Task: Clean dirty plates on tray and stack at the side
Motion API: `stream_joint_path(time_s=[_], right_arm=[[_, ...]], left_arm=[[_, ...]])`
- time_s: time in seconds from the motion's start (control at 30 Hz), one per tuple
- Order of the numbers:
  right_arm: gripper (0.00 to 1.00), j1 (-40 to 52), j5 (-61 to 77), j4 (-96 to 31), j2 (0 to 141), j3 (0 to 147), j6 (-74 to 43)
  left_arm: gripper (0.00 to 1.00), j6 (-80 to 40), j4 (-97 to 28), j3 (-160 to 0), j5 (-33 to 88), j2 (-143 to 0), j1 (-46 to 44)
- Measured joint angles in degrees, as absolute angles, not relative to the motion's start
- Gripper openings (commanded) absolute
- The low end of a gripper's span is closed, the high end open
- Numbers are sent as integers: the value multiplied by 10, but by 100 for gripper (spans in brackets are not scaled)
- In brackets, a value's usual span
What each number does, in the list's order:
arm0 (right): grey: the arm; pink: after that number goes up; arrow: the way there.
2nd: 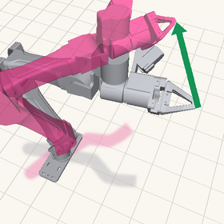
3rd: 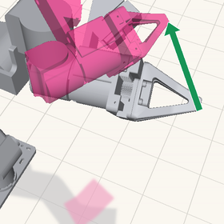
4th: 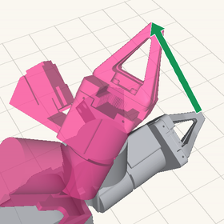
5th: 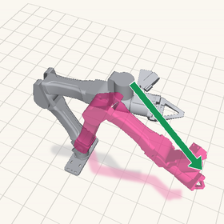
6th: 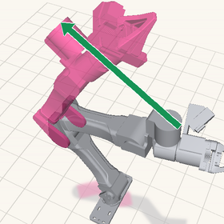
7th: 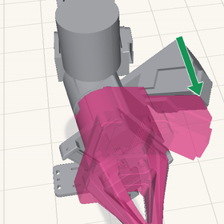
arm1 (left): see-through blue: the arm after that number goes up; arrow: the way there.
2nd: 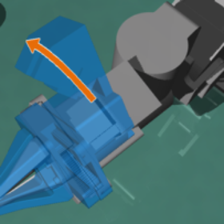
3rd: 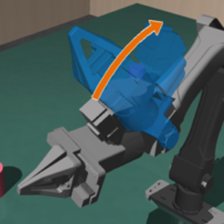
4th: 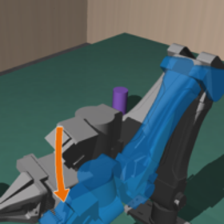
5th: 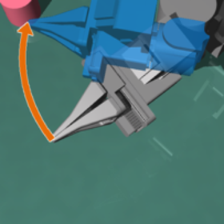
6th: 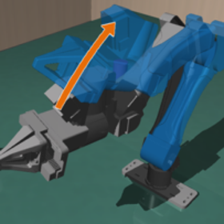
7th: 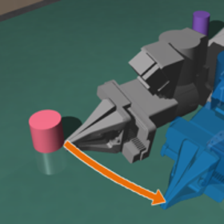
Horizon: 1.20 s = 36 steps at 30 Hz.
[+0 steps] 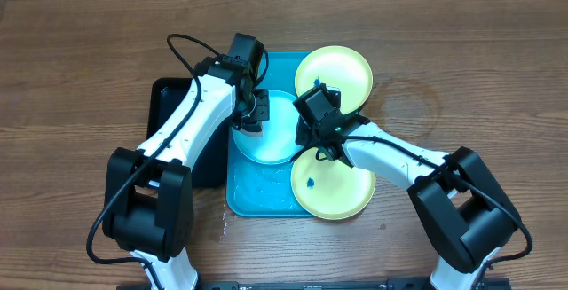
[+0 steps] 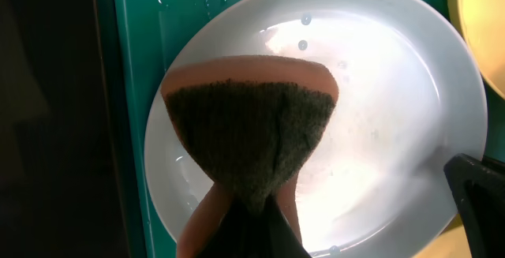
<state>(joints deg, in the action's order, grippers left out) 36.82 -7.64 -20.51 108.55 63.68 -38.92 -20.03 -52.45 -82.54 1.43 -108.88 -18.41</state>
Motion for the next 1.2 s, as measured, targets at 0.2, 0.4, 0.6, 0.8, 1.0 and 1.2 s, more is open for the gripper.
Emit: stream_joint_path(time_s=[0.2,0.4,0.6,0.8,1.0,1.2], right_arm=[[7,368,-77,-205,1086,637,-389],[4,368,-76,-205,1086,637,-389],[4,368,-75,-203,1086,637,-390],[4,368,-75,-204,1086,637,-390],[4,368,-75,-204,1086,637,-390],[4,367,-75,-204,1086,637,-390]], left_arm=[[4,-207,-526,-824,14,-1089,-184],[4,-208,-522,-812,14,-1089,-184],[4,-209,-510,-809,14,-1123,-184],[4,-209,-506,-809,15,-1158,-184],[4,-177,-506,-810,46,-1164,-180],[4,-145,-503,-810,120,-1164,-154]])
